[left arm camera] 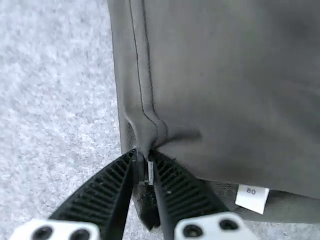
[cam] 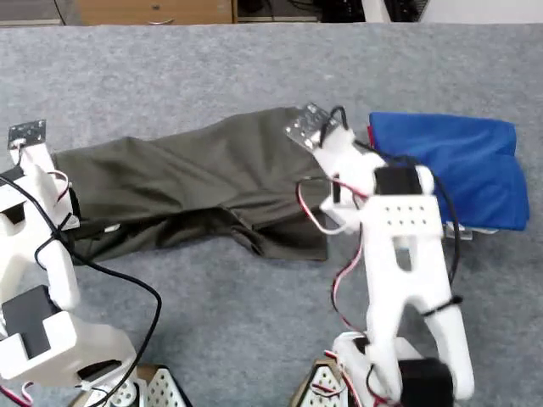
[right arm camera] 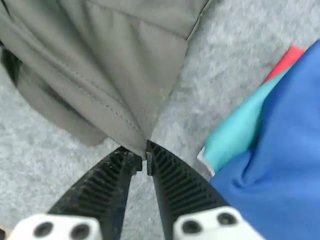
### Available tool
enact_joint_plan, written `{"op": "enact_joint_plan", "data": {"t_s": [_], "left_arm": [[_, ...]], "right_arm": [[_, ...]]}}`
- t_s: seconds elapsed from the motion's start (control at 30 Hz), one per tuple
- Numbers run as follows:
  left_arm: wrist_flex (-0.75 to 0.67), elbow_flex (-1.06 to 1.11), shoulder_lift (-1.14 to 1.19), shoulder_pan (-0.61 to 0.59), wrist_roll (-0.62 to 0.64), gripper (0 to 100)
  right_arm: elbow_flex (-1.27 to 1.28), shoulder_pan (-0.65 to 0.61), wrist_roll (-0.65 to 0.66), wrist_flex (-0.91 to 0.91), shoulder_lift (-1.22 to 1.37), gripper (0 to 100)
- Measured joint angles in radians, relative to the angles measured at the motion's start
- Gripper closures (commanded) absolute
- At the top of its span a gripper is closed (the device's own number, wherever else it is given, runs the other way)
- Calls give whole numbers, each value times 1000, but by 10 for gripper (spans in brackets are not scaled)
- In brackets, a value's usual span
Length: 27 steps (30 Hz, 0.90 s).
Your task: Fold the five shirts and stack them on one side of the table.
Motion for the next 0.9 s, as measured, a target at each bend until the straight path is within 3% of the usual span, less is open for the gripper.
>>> {"op": "enact_joint_plan", "data": {"t_s": [0.3, 0.57, 0.9], "left_arm": [[-17, 17, 3, -23, -11, 981], [-17, 74, 3, -25, -57, 981], [-32, 104, 3, -26, -60, 979]], "right_arm": [[175, 2, 34, -3, -129, 996], [299, 2, 34, -121, -141, 996], [318, 2, 61, -158, -141, 986]]}}
